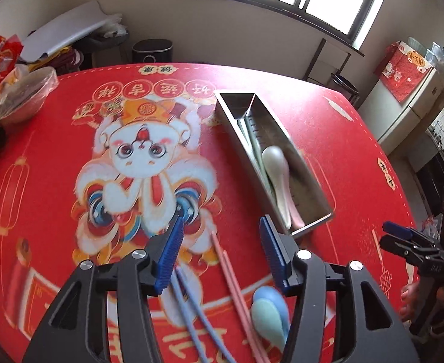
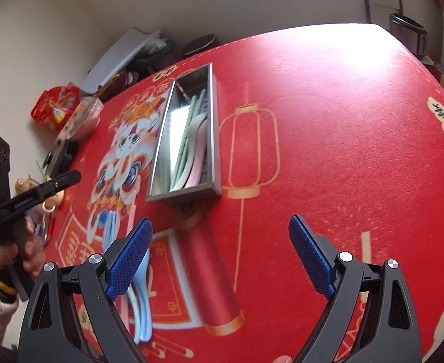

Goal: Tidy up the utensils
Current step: 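Move the open left tool over a blue chopstick on the mat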

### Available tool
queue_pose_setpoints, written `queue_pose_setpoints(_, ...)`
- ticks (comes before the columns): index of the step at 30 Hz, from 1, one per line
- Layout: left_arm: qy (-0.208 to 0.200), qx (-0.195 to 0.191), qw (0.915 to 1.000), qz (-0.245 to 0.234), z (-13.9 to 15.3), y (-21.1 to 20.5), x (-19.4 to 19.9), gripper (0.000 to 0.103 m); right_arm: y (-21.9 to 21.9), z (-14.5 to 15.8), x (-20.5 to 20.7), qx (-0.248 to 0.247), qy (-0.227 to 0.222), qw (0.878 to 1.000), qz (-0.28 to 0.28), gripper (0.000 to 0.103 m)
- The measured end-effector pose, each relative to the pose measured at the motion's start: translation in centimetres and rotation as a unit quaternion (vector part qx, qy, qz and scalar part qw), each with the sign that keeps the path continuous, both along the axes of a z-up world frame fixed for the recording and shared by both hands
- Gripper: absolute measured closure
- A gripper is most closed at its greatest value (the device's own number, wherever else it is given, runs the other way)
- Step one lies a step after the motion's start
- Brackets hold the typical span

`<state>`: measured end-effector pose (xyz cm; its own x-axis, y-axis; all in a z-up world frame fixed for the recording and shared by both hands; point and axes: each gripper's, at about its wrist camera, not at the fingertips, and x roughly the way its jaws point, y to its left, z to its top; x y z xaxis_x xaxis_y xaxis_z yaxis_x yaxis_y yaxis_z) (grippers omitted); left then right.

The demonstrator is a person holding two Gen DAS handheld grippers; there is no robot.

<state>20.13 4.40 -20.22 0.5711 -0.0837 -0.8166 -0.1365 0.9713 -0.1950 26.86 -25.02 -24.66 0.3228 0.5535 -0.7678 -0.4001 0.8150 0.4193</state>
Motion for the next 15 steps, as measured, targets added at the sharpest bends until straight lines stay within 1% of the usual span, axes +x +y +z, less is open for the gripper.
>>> queue_pose_setpoints(5,0.026,-0.007,0.9991,0.034,-2.2,1.2,-5.8,0.052,2.7,-0.4,-1.8,-0.03,0.0,0.999,0.03,0.015)
queue_pose_setpoints(8,0.043,-0.007,0.9977,0.052,-3.9,1.3,-8.4,0.052,3.8,-1.1,-2.7,-0.032,0.02,0.998,0.044,0.015)
queue_pose_setpoints(12,0.063,-0.01,0.996,0.062,-6.0,0.6,-10.1,0.054,5.2,-1.7,-3.6,-0.049,0.03,0.997,0.056,0.015)
queue_pose_setpoints(14,0.069,-0.009,0.9957,0.061,-6.8,-0.1,-10.4,0.06,5.6,-1.7,-3.9,-0.06,0.029,0.996,0.06,0.015)
queue_pose_setpoints(15,0.072,-0.007,0.9956,0.059,-7.2,-0.5,-10.4,0.062,5.8,-1.8,-4.1,-0.065,0.029,0.996,0.063,0.015)
